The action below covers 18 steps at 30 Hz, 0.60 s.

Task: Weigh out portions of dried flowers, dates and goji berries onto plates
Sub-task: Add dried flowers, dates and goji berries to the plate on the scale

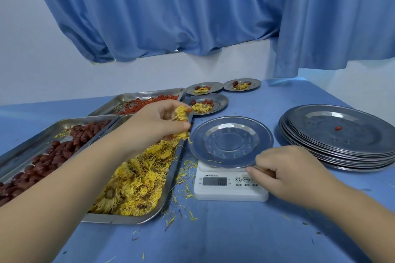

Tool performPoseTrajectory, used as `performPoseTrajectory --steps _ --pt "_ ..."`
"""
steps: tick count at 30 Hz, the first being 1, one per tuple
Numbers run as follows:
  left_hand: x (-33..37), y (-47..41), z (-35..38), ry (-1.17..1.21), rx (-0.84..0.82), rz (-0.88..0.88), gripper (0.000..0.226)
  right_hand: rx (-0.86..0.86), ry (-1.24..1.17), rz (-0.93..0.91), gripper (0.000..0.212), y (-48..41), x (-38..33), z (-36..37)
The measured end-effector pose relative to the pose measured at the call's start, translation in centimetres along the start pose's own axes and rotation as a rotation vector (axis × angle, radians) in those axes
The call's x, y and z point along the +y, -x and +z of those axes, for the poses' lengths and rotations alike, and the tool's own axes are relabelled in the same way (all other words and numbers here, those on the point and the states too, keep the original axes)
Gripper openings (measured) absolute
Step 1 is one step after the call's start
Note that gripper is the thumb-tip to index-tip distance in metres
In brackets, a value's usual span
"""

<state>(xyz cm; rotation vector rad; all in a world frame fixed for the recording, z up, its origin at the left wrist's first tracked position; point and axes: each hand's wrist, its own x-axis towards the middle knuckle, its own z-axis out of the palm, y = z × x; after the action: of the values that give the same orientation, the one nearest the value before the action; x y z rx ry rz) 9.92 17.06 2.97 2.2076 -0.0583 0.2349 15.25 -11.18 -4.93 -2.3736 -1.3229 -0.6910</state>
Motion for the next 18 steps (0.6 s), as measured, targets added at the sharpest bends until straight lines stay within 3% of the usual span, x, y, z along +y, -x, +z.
performPoseTrajectory --steps 4,10,13,18 --pt "1.5 -3.5 3.6 -0.104 -0.041 0.016 0.032 0.009 -0.015 0.016 0.044 0.1 0.0 -0.3" --pt "2.8 -6.7 5.9 -0.472 -0.334 -0.053 0.048 0.020 -0.030 0.038 0.044 0.0 0.4 -0.7" --pt "3.3 -7.2 5.9 -0.541 -0.266 0.006 0.037 0.035 -0.024 0.035 0.045 0.0 0.4 -1.0" --pt "2.8 -6.8 5.9 -0.343 -0.133 0.043 0.021 0.038 -0.037 0.025 0.045 0.1 0.3 -0.9"
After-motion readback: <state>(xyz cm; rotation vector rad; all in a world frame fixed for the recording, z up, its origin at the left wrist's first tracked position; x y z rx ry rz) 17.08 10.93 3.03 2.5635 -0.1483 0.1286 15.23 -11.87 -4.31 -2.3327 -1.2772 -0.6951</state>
